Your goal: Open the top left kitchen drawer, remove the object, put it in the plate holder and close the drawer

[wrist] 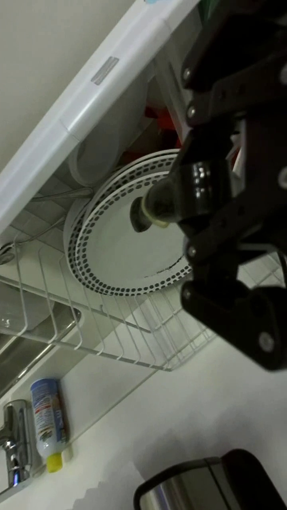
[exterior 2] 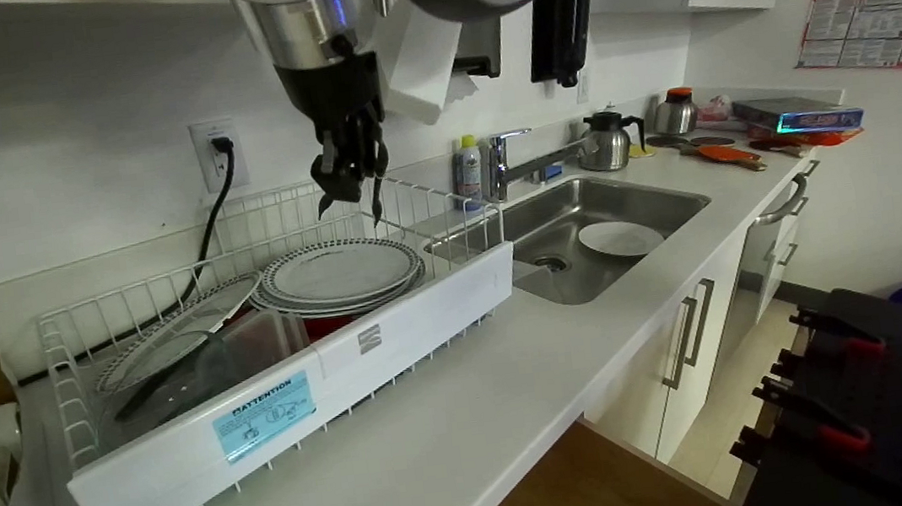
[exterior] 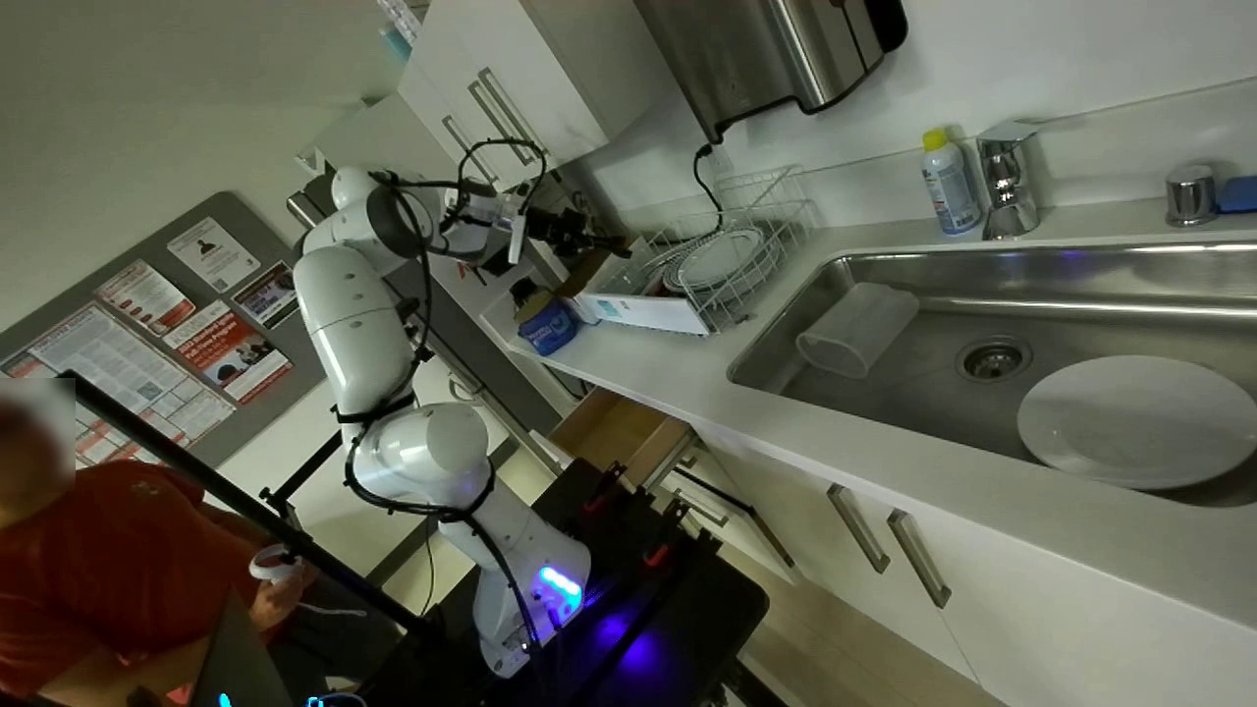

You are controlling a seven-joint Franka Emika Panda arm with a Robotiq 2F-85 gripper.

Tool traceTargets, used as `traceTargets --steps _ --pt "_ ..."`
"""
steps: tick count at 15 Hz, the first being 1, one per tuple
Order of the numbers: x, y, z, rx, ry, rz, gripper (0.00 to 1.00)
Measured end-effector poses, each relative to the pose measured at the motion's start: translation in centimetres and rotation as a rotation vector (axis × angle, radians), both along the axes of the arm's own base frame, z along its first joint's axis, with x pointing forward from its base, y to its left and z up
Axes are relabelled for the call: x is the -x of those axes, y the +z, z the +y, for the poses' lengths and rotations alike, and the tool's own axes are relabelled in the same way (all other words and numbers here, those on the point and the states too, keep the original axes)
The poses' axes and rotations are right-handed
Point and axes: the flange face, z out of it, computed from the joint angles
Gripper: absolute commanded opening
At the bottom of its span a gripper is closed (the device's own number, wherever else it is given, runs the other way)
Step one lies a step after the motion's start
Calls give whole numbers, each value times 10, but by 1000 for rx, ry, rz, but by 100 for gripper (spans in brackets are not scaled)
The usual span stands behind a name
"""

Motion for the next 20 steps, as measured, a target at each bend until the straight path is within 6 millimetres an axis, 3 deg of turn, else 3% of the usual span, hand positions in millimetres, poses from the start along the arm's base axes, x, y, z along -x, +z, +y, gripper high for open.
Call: traceTargets --steps 3,4,6,13,17,20 --pt "-20 -23 2 -6 20 -17 2" --pt "-26 -30 2 -5 21 -18 34" --pt "-36 -45 3 -1 16 -14 42" --pt "-59 -63 6 6 -4 -31 96" --pt "-61 -63 14 -9 2 -37 100" --pt "-49 -49 29 -46 19 -33 100"
